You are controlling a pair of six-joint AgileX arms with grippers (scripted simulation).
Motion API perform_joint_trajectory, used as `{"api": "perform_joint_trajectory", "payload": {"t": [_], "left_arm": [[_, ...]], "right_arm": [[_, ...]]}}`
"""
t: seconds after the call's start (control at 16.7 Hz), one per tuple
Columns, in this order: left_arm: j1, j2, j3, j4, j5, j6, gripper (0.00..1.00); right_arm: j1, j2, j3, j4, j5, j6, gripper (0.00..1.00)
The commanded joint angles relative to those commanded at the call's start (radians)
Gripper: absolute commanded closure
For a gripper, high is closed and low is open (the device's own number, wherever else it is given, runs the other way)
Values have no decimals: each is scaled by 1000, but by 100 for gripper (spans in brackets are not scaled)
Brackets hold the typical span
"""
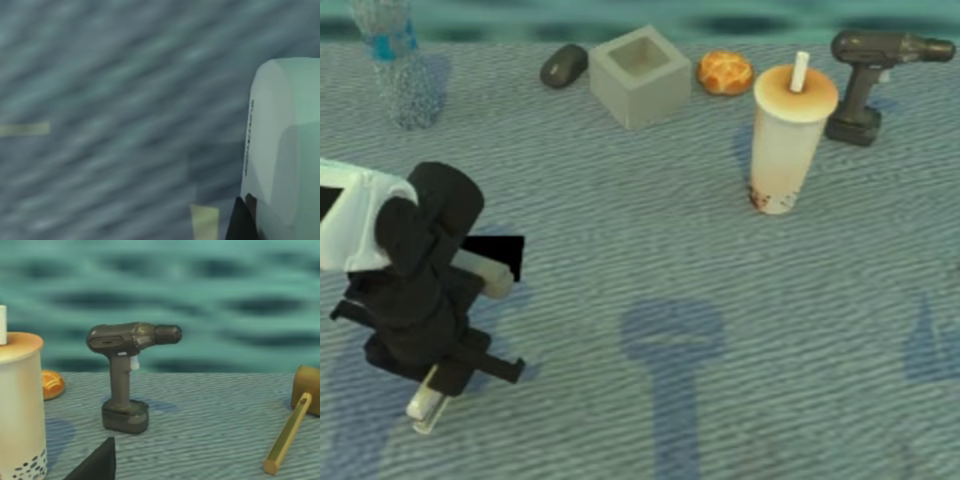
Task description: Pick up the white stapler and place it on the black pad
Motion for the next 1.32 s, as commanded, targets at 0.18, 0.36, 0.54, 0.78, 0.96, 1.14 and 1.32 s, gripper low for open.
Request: {"api": "perform_joint_trajectory", "payload": {"t": [0.18,0.36,0.54,0.78,0.96,1.14,1.32], "left_arm": [[0,0,0,0,0,0,100],[0,-1,0,0,0,1,100],[-1,-15,31,-40,0,2,100],[6,-80,136,-230,0,-3,100],[11,-140,215,-371,0,-6,100],[15,-173,249,-421,0,-7,100],[10,-169,247,-418,-1,-6,100]], "right_arm": [[0,0,0,0,0,0,0],[0,0,0,0,0,0,0],[0,0,0,0,0,0,0],[0,0,0,0,0,0,0],[0,0,0,0,0,0,0],[0,0,0,0,0,0,0],[0,0,0,0,0,0,0]]}}
